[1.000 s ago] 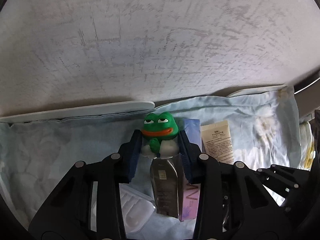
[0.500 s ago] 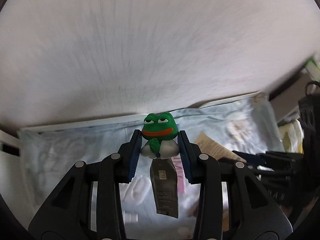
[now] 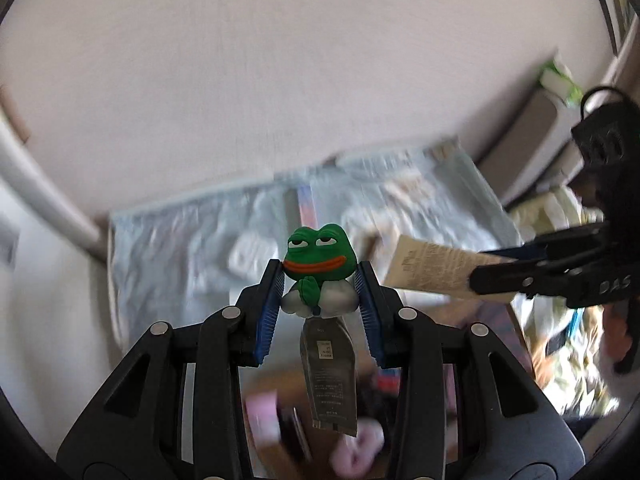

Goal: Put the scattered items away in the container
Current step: 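Carry the frog figure and cream tube into the box and open both tools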

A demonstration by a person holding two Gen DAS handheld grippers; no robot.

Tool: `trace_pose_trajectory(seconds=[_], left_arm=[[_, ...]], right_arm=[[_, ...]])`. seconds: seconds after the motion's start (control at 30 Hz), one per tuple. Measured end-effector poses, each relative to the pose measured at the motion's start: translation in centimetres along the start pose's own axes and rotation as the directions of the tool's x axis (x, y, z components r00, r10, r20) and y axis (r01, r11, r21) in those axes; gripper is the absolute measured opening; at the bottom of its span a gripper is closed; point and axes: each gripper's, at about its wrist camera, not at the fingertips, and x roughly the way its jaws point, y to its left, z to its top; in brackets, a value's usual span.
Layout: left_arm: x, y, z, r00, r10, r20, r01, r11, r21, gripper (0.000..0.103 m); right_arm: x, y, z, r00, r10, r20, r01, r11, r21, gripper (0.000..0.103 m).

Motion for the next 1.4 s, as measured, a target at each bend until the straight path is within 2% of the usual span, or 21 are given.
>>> trace_pose_trajectory(seconds=[0.17, 0.33, 0.43, 0.73, 0.8, 0.87, 0.93, 0.97, 1.2, 1.4], left_arm=[[0.3, -2.2, -5.9, 0.995, 0.047, -0.093, -0.048, 0.999, -0.002, 0.034], [0.9, -2.9, -9.6, 0.985, 0.099, -0.14, -0.1, 0.995, 0.001, 0.034], [1.3, -3.3, -10.8, 0.982, 0.115, -0.153, -0.116, 0.993, 0.002, 0.034], [1.4, -3.5, -12.0, 0.974, 0.15, -0.171, -0.149, 0.989, 0.02, 0.034], [1.2, -3.7, -11.9, 0.974, 0.158, -0.165, -0.155, 0.988, 0.027, 0.044], [0.6, -4.2, -11.8, 0.975, 0.171, -0.139, -0.167, 0.985, 0.044, 0.082], [-0.1, -4.7, -11.6, 0.975, 0.194, -0.109, -0.188, 0.98, 0.066, 0.094], [-0.3, -5.0, -11.5, 0.975, 0.198, -0.097, -0.191, 0.979, 0.077, 0.094], [-0.4, -5.3, -10.8, 0.971, 0.216, -0.105, -0.207, 0.974, 0.089, 0.095], [-1.2, -2.9, -10.5, 0.969, 0.222, -0.105, -0.222, 0.975, 0.016, 0.095]], right_arm=[[0.1, 0.9, -6.6, 0.995, -0.013, -0.102, 0.003, 0.996, -0.094, 0.026], [2.6, 1.5, -11.2, 0.985, -0.046, -0.167, 0.018, 0.986, -0.166, 0.026], [3.6, 2.2, -12.9, 0.981, -0.071, -0.179, 0.027, 0.971, -0.236, 0.026], [5.6, 2.4, -14.6, 0.968, -0.091, -0.236, 0.018, 0.955, -0.296, 0.026], [5.4, 2.3, -14.8, 0.968, -0.093, -0.232, 0.018, 0.952, -0.305, 0.027], [5.2, 2.2, -14.9, 0.969, -0.096, -0.226, 0.022, 0.951, -0.309, 0.029], [4.8, 2.0, -14.9, 0.973, -0.086, -0.216, 0.017, 0.953, -0.303, 0.035], [4.4, 2.0, -14.8, 0.976, -0.078, -0.205, 0.014, 0.954, -0.3, 0.039], [1.6, 1.3, -13.8, 0.989, -0.068, -0.13, 0.028, 0.958, -0.287, 0.039], [-0.1, 0.3, -12.5, 0.992, -0.089, -0.087, 0.064, 0.963, -0.261, 0.039]])
